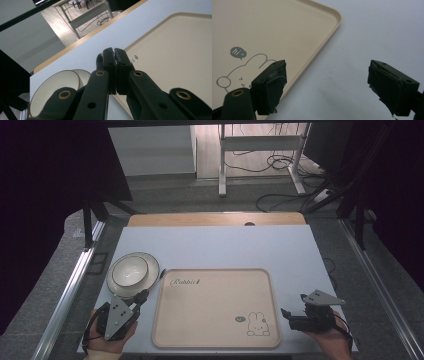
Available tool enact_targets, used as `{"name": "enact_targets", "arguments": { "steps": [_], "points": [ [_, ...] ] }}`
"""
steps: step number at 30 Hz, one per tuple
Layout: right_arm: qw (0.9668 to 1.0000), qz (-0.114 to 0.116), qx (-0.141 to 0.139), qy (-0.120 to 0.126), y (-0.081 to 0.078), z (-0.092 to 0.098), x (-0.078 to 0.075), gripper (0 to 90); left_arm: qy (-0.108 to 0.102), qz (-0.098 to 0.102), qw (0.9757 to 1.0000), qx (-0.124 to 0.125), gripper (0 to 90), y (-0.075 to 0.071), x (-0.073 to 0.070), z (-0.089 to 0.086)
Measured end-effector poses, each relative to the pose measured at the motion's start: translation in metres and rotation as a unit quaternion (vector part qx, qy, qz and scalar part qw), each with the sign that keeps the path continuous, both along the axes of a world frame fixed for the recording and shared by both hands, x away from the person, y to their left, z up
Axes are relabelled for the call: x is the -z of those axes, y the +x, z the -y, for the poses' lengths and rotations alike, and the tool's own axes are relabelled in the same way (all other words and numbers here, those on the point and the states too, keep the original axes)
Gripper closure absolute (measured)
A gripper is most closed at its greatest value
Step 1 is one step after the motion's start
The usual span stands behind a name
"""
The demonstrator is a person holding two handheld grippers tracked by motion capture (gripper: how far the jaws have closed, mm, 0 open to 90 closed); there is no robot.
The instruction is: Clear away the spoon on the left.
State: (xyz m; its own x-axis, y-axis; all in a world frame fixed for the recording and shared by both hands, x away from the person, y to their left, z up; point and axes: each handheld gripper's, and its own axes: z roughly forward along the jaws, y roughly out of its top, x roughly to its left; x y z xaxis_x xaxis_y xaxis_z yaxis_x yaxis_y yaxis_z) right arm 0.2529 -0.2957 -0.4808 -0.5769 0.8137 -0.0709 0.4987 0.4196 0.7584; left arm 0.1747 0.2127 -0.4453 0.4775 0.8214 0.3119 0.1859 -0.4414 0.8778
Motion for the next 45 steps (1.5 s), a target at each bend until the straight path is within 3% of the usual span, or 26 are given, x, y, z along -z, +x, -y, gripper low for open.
{"name": "enact_targets", "arguments": {
  "steps": [45],
  "points": [
    [1.0,-0.003,-0.001,-0.006,0.001,0.0,0.001,15.7,0.04,-0.021,0.9975,0.055,89.5,0.007,0.015,0.036]
  ]
}}
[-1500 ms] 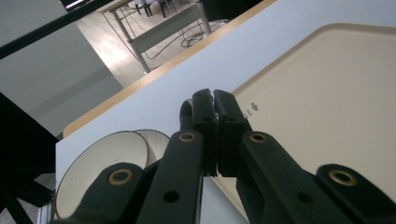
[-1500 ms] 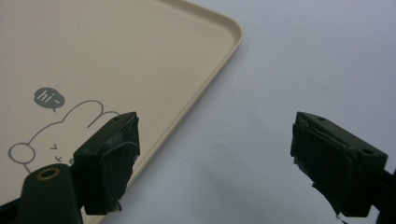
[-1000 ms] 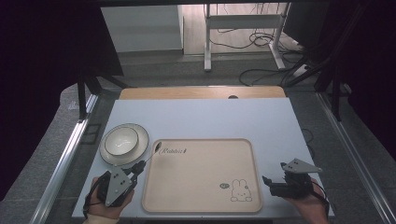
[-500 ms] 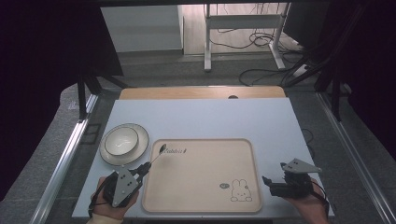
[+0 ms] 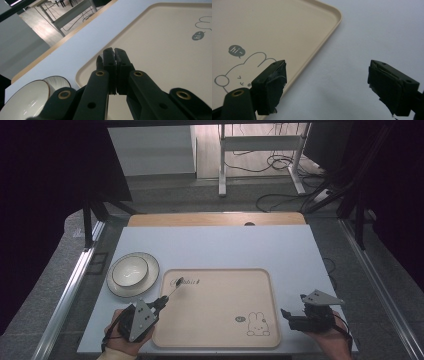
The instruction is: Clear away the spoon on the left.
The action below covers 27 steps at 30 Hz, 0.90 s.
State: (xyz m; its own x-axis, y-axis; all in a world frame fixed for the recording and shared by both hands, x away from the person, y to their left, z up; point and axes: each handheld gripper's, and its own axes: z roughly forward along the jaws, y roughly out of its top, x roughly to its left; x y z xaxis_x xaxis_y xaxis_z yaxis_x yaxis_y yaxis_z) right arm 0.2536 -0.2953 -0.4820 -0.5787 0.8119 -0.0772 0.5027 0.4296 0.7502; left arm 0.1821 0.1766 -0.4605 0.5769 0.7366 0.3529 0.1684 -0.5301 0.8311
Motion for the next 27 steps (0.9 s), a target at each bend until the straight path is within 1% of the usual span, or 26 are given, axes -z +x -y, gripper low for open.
{"name": "enact_targets", "arguments": {
  "steps": [4,10,17,24,27],
  "points": [
    [1.0,-0.001,0.0,-0.001,0.0,0.0,0.0,15.7,0.007,-0.001,1.0,0.004,89.6,0.001,0.003,0.003],
    [1.0,-0.001,-0.001,0.0,0.0,0.0,0.0,15.7,0.01,-0.005,0.9999,0.003,89.6,0.002,0.005,0.003],
    [1.0,-0.001,0.0,-0.001,0.0,0.0,0.001,15.7,0.024,-0.007,0.9996,0.008,89.6,0.005,0.009,0.006],
    [1.0,-0.002,0.0,-0.002,0.0,0.0,0.001,15.7,0.03,-0.017,0.9994,0.01,89.5,0.006,0.013,0.007],
    [1.0,-0.002,0.0,-0.002,0.0,0.0,0.001,15.7,0.037,-0.021,0.999,0.013,89.5,0.007,0.015,0.009]
  ]
}}
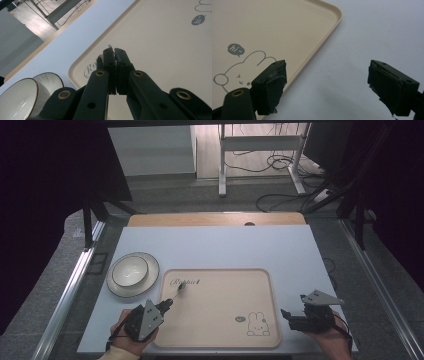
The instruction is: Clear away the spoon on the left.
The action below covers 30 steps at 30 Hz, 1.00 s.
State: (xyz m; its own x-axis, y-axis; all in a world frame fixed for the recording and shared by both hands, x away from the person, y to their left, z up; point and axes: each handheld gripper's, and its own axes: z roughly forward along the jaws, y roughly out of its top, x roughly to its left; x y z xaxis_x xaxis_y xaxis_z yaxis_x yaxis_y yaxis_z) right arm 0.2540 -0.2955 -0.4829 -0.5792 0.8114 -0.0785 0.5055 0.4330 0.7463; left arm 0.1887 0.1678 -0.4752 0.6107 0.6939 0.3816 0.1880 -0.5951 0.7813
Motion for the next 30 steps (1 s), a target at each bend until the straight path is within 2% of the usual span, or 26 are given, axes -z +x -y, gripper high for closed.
{"name": "enact_targets", "arguments": {
  "steps": [10,13,15,22,24,26,27,30],
  "points": [
    [1.0,-0.003,-0.002,-0.002,0.0,0.0,0.001,15.7,0.016,-0.009,0.9998,0.006,87.9,0.0,0.003,0.004],
    [1.0,-0.003,-0.001,-0.002,0.0,0.0,0.001,15.7,0.025,-0.02,0.9994,0.011,86.9,0.001,0.006,0.007],
    [1.0,-0.004,-0.002,-0.002,0.0,0.0,0.001,15.7,0.04,-0.029,0.9987,0.014,86.1,0.001,0.009,0.01],
    [1.0,-0.006,-0.002,-0.002,0.0,0.0,0.001,15.7,0.049,-0.042,0.9978,0.016,84.1,0.002,0.012,0.012],
    [1.0,-0.004,-0.005,-0.002,0.0,0.0,0.001,15.6,0.054,-0.057,0.9968,0.016,82.9,0.004,0.014,0.012],
    [1.0,-0.005,-0.006,-0.002,0.0,0.0,0.001,15.6,0.052,-0.062,0.9966,0.016,81.8,0.004,0.015,0.012],
    [1.0,-0.005,-0.006,-0.003,0.0,-0.001,0.002,15.6,0.058,-0.072,0.9956,0.019,81.2,0.005,0.016,0.012],
    [1.0,-0.006,-0.007,-0.003,0.0,-0.001,0.002,15.6,0.057,-0.08,0.995,0.019,80.5,0.006,0.018,0.013]
  ]
}}
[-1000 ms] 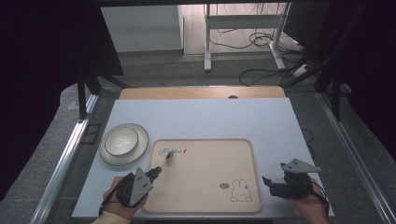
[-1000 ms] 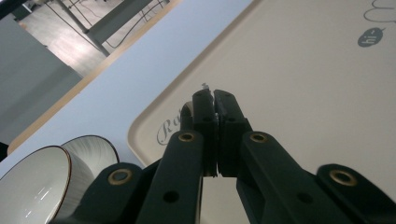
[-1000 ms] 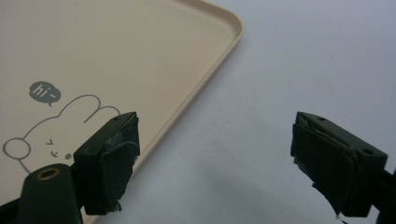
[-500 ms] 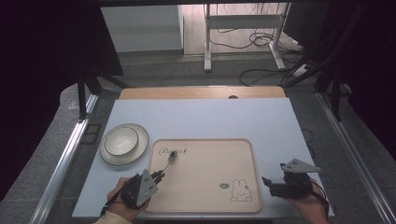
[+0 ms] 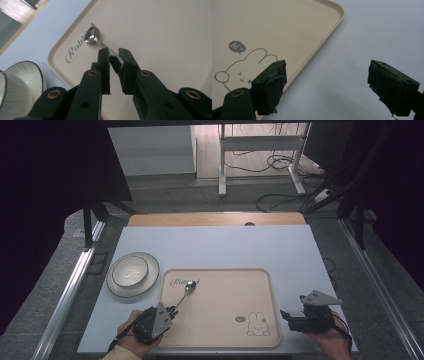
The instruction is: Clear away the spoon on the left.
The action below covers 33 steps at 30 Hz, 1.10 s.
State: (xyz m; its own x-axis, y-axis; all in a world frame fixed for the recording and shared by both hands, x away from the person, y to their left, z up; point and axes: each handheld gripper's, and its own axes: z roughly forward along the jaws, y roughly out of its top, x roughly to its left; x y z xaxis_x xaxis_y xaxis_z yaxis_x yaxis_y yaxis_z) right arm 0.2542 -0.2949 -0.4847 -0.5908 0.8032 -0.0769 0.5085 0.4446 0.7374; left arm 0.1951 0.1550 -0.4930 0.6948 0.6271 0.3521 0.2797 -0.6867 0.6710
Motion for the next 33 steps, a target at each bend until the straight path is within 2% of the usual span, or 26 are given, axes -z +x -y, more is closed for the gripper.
{"name": "enact_targets", "arguments": {
  "steps": [4,6,8,10,13,17,18,20,21,23,25,33],
  "points": [
    [1.0,-0.002,0.001,-0.002,0.0,0.0,0.001,15.6,0.007,-0.026,0.9996,0.003,78.8,0.003,0.004,0.0],
    [1.0,-0.003,0.001,-0.002,0.0,0.0,0.001,15.6,0.007,-0.031,0.9995,0.003,78.0,0.004,0.005,0.0],
    [1.0,-0.004,0.001,-0.002,0.0,-0.001,0.001,15.6,0.009,-0.047,0.9988,0.007,74.5,0.005,0.006,0.0],
    [1.0,-0.005,0.001,-0.002,0.0,-0.001,0.001,15.6,0.001,-0.083,0.9964,0.015,71.3,0.009,0.01,-0.001],
    [1.0,-0.005,0.001,-0.003,0.0,0.0,0.001,15.6,-0.005,-0.11,0.9938,0.02,64.4,0.012,0.015,-0.001],
    [1.0,-0.006,0.0,-0.005,0.001,0.0,0.001,15.6,-0.011,-0.114,0.9932,0.02,58.8,0.012,0.015,-0.002],
    [1.0,-0.006,0.0,-0.006,0.001,0.0,0.001,15.6,-0.022,-0.115,0.9929,0.016,53.5,0.013,0.014,-0.003],
    [1.0,-0.007,0.0,-0.006,0.001,0.0,0.001,15.6,-0.023,-0.117,0.9928,0.016,50.2,0.014,0.013,-0.003],
    [1.0,-0.007,0.0,-0.005,0.001,0.0,0.001,15.6,-0.027,-0.12,0.9924,0.013,44.0,0.014,0.013,-0.005],
    [1.0,-0.007,0.0,-0.005,0.001,0.0,0.001,15.6,-0.033,-0.119,0.9923,0.011,41.4,0.014,0.013,-0.005],
    [1.0,-0.007,0.001,-0.005,0.001,0.0,0.002,15.6,-0.035,-0.118,0.9923,0.01,34.7,0.015,0.012,-0.005],
    [1.0,-0.008,0.001,-0.005,0.001,0.0,0.002,15.6,-0.05,-0.108,0.9929,-0.006,29.0,0.015,0.009,-0.009]
  ]
}}
